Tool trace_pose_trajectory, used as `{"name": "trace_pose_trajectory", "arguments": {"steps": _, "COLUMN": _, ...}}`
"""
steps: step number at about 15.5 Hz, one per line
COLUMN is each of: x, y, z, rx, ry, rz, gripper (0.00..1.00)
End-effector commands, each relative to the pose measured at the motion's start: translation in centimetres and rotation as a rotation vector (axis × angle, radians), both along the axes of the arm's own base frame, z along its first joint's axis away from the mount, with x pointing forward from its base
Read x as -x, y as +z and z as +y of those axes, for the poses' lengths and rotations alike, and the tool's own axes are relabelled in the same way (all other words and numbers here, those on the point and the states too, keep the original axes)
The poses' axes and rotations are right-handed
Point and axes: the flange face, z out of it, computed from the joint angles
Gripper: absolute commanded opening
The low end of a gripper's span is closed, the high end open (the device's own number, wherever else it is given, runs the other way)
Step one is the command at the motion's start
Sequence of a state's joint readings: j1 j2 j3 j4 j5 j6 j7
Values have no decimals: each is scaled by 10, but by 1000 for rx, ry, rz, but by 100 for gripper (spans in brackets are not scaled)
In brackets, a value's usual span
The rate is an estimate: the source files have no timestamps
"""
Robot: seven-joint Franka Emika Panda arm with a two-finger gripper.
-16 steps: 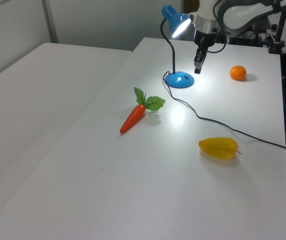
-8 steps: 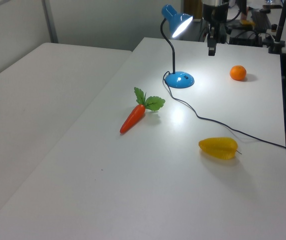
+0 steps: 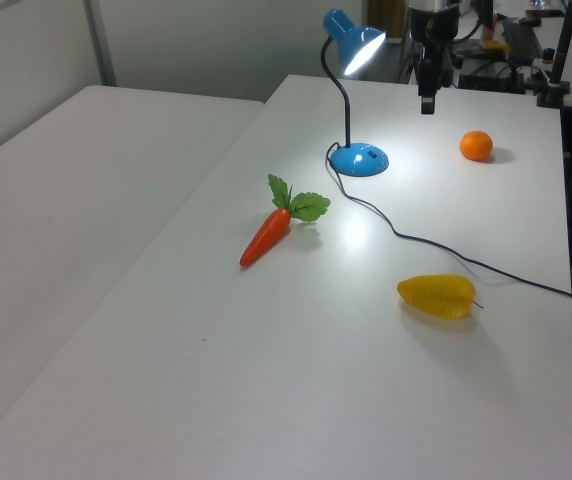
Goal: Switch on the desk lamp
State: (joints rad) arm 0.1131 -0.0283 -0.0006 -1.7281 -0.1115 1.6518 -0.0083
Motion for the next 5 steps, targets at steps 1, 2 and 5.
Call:
{"name": "trace_pose_trajectory", "arguments": {"steps": 1, "x": 0, "y": 19, "z": -2, "rx": 10, "ry": -19, "rz": -19, "gripper": 100}}
{"name": "trace_pose_trajectory", "arguments": {"steps": 2, "x": -2, "y": 23, "z": -2, "rx": 3, "ry": -23, "rz": -26, "gripper": 100}}
{"name": "trace_pose_trajectory", "arguments": {"steps": 5, "x": -2, "y": 24, "z": -6, "rx": -1, "ry": -31, "rz": -24, "gripper": 100}}
